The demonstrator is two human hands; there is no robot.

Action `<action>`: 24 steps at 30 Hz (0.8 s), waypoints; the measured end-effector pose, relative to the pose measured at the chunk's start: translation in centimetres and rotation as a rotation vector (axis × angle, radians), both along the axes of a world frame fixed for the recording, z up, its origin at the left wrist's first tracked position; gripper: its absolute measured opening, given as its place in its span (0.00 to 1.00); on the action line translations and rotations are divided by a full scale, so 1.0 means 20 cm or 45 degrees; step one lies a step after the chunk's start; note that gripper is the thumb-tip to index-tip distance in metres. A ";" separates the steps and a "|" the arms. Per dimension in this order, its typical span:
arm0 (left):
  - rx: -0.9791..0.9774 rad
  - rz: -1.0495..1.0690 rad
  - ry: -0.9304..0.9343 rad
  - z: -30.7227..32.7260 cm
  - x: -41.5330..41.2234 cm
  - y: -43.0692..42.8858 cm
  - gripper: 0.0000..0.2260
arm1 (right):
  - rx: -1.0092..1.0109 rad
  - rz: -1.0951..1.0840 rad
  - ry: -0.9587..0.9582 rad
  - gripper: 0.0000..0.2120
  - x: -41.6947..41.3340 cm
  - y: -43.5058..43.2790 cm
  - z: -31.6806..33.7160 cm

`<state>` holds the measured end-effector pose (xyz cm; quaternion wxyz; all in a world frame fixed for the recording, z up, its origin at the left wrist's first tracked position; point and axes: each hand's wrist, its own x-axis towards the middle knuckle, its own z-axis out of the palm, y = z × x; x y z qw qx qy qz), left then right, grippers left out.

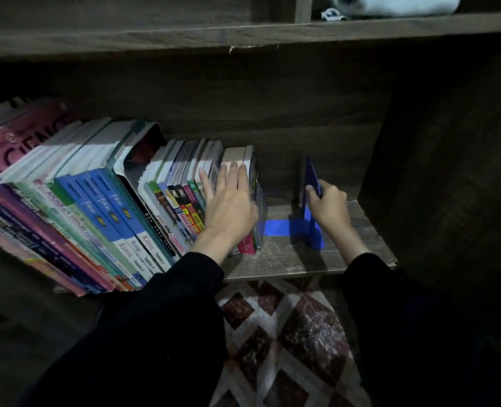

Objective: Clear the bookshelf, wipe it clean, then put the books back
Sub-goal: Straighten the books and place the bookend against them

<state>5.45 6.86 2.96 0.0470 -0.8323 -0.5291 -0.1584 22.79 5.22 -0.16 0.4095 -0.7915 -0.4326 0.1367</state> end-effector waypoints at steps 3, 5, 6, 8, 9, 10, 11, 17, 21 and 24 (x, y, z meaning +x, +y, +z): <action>0.101 -0.022 -0.034 -0.02 0.03 -0.01 0.28 | 0.068 0.154 0.105 0.21 0.04 -0.03 -0.03; 0.138 -0.022 -0.060 -0.03 0.04 -0.01 0.28 | 0.131 0.220 0.169 0.33 0.02 -0.07 -0.03; 0.151 -0.018 -0.073 -0.04 0.04 -0.01 0.28 | 0.173 0.240 0.154 0.35 0.01 -0.09 -0.03; 0.155 -0.002 -0.093 -0.05 0.04 0.01 0.28 | 0.239 0.283 0.069 0.33 -0.01 -0.12 -0.02; 0.150 0.005 -0.092 -0.06 0.04 0.01 0.28 | 0.231 0.312 0.023 0.30 -0.02 -0.13 -0.02; 0.145 0.008 -0.081 -0.06 0.04 0.01 0.29 | 0.199 0.338 -0.022 0.27 -0.03 -0.13 -0.03; 0.135 0.012 -0.068 -0.06 0.04 0.02 0.29 | 0.158 0.355 -0.051 0.25 -0.03 -0.14 -0.03; -0.020 0.040 -0.159 -0.04 0.03 0.02 0.33 | 0.107 0.290 0.029 0.30 -0.02 -0.13 -0.05; -0.056 0.148 -0.312 0.00 0.09 0.04 0.26 | 0.144 0.323 0.009 0.29 -0.07 -0.08 -0.08; -0.138 0.170 -0.471 0.02 0.09 0.08 0.23 | 0.157 0.316 0.054 0.29 -0.10 -0.06 -0.10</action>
